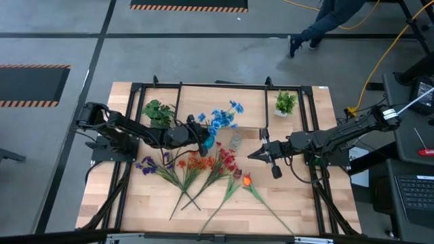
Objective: Pick and place flowers into a vace then onto a shelf
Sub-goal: Put the blue flowers into the blue vase
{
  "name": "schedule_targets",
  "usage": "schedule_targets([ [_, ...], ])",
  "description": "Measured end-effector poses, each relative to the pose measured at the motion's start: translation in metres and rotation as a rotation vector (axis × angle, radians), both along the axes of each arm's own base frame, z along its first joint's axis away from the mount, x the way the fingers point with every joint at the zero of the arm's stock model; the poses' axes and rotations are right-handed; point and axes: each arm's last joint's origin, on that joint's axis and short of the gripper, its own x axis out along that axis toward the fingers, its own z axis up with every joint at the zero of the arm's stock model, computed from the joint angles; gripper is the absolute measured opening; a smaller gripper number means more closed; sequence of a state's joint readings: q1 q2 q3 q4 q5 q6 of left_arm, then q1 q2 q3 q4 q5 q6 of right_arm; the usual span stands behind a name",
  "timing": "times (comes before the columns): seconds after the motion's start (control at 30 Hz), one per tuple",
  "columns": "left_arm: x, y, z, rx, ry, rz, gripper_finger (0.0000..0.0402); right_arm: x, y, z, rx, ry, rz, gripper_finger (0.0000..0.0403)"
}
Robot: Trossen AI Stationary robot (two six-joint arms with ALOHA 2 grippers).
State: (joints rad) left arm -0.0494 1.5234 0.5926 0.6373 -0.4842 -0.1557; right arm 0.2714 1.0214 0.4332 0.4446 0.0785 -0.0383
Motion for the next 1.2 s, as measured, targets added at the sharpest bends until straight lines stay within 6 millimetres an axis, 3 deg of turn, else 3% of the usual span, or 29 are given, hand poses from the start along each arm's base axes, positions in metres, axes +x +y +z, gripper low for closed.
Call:
schedule_targets([
  [0.4, 0.0, -0.007, -0.001, 0.01, 0.01, -0.028, 0.0032, 0.0, 0.0, 0.0, 0.0, 0.0, 0.0, 0.0005],
  [1.2, -0.002, -0.017, -0.002, 0.023, 0.012, 0.013, 0.0022, 0.0, 0.0, 0.0, 0.003, 0.001, 0.0, 0.0005],
])
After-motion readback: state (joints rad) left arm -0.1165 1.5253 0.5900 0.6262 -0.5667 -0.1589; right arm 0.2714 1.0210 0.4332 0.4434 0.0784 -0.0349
